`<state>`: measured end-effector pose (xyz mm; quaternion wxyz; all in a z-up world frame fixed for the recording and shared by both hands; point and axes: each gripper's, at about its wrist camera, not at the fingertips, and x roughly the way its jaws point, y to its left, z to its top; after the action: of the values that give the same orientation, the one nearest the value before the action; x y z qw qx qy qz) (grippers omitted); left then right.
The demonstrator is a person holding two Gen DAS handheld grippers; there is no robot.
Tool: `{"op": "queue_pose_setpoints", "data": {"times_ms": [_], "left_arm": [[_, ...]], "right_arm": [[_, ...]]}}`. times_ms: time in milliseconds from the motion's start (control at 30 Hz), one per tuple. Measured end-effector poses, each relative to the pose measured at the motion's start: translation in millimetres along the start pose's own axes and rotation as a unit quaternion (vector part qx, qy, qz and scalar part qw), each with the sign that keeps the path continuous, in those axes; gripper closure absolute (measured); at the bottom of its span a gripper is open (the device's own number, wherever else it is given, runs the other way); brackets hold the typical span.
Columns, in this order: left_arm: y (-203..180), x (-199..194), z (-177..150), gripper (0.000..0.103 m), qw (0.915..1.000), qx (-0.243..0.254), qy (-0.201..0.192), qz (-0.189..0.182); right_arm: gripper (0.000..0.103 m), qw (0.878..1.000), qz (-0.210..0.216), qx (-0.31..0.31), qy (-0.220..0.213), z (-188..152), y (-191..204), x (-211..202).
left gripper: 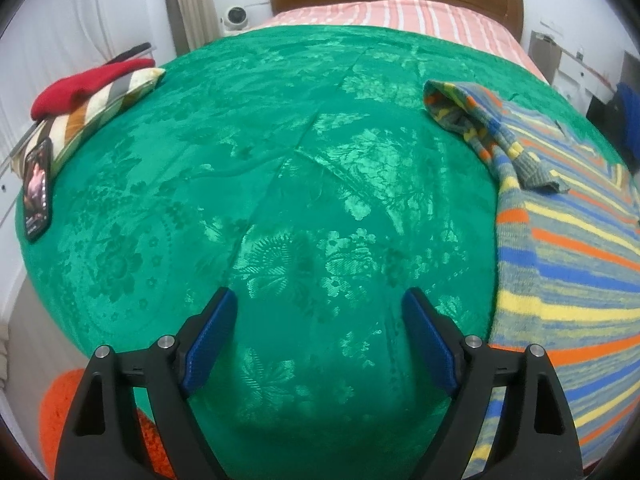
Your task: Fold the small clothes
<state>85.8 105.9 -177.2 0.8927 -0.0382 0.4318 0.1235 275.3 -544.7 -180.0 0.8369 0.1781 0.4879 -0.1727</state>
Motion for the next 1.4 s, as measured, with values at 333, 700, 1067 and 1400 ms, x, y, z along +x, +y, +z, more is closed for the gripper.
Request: {"op": "queue_pose_setpoints", "data": {"times_ms": [333,700,1067,1400], "left_arm": [[3,3,0,0.01,0.9999,-0.012,0.005,-0.002],[5,8,-4,0.001,0.9996,-0.024,0.01,-0.004],[1,9,-3,0.001,0.9996,-0.025,0.009,-0.008],[1,8,-6,0.001,0.9997,-0.021,0.008,-0.007]], "right_arm": [[0.096,0.998,0.022,0.061,-0.02,-2,-36,-27],[0.079,0.993,0.118,-0.022,0.021,11,52,14],[0.051,0.977,0.153,0.15,-0.005,-20,-50,-36],[0.1,0.986,0.148,0.079,0.027,-19,-14,-20]]}}
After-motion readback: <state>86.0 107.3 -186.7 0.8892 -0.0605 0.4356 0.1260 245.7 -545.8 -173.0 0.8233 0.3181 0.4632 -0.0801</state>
